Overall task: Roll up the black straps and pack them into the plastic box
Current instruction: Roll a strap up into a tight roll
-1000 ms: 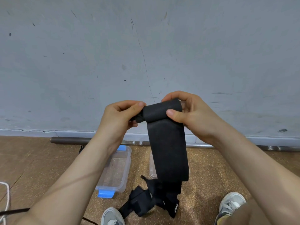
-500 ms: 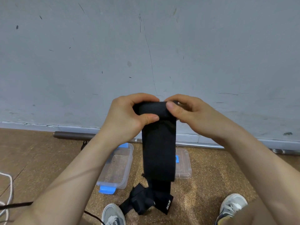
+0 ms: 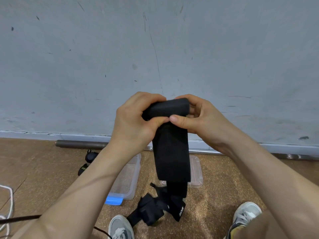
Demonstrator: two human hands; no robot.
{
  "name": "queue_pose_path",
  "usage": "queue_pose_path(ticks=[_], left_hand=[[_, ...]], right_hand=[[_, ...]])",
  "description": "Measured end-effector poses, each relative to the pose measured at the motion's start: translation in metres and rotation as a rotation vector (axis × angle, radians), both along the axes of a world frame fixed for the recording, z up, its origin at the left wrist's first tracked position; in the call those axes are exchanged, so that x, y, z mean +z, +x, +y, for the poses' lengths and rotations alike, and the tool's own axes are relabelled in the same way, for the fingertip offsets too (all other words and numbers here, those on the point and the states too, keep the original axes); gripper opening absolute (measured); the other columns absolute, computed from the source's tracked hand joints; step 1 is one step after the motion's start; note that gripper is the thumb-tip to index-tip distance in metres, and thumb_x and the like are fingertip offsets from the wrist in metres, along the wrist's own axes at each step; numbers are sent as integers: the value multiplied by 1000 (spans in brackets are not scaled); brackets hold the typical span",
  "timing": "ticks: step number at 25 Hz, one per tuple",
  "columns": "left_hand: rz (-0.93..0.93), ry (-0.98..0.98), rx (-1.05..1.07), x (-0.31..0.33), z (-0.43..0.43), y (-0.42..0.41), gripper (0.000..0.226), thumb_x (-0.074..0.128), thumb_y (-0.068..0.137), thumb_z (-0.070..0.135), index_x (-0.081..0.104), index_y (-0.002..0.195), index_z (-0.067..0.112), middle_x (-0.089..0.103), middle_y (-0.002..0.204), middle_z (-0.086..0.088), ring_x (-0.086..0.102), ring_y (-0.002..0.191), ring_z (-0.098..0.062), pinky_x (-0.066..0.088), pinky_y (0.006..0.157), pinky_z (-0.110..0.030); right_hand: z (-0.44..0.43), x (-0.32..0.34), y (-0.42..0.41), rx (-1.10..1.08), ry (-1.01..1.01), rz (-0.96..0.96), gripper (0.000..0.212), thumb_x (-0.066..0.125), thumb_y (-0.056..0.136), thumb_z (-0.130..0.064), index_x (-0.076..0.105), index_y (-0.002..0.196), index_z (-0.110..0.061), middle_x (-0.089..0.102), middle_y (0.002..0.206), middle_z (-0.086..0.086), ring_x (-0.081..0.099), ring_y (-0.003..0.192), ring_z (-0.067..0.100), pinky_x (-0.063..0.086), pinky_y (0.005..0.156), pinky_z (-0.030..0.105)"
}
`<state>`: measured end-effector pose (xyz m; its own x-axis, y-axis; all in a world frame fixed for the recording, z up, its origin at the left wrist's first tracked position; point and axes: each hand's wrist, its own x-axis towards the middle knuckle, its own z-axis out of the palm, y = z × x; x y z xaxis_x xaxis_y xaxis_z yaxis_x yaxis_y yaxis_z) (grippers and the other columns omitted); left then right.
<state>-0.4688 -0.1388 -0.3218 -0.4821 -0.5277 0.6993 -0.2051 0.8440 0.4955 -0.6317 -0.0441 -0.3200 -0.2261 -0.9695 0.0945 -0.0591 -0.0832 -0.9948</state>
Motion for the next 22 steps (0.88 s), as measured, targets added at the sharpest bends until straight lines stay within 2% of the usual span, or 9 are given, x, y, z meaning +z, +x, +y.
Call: queue_pose_path(ticks=[3,8,11,13,14,16,18,20,22], left_hand=[[111,65,27,0,2,-1,32,83,67,6,70,95,14,63,93,9,57,89,0,43,78,-11],[122,-131,-8,-7,0,-5,27,77,65,-12,70,89,0,59,94,-12,55,85,-13,42,74,-14],[97,-259,-39,-9,-6,-2,26,72,68,-13,68,89,2,58,94,-16,56,82,-20,43,70,-19],[75,-317,-66,-11,-8,-3,28,71,71,-10,64,92,8,58,95,-14,56,81,-23,44,69,-23],[57,-293,-80,-10,-7,-4,27,73,72,-8,65,92,9,58,96,-12,56,82,-21,45,69,-24],[0,-40,-115,-5,-4,-3,29,80,74,2,67,95,16,59,97,-1,58,87,-10,46,73,-19],[-112,390,-246,4,-2,5,40,83,73,14,63,104,29,64,99,5,62,91,-5,49,76,-18],[-146,727,-397,8,-5,12,47,80,71,32,63,115,30,66,110,-6,67,100,-23,57,79,-38],[-63,853,-367,9,-7,13,44,78,66,44,70,107,32,66,111,-20,66,100,-43,51,84,-65]], right_hand=[[-2,-6,6,-19,51,110,33,66,91,-2,63,121,-15,72,113,2,72,100,17,58,90,37],[-5,-2,6,53,62,0,24,51,97,4,68,100,-14,74,79,-9,70,78,5,52,69,19],[-2,2,4,139,111,-62,10,64,90,-24,73,91,-20,72,82,-5,67,76,7,50,68,20],[-3,3,5,138,102,-81,27,66,86,-45,74,81,-20,71,75,-5,66,70,7,49,64,18],[-3,3,5,114,77,-92,29,64,86,-46,73,81,-19,70,73,-6,66,67,7,49,62,16],[-1,1,4,75,26,-118,28,61,82,-38,72,89,-13,72,72,-6,68,68,6,50,61,15],[1,-1,2,49,-8,-113,29,63,84,-27,70,102,-6,75,82,-1,71,79,10,52,68,18],[2,-2,-2,26,-34,-65,26,63,90,-14,67,114,-2,76,94,4,73,89,15,54,74,21],[4,-1,-3,2,-38,-27,24,63,92,-8,66,115,-2,75,99,5,72,93,16,55,76,22]])
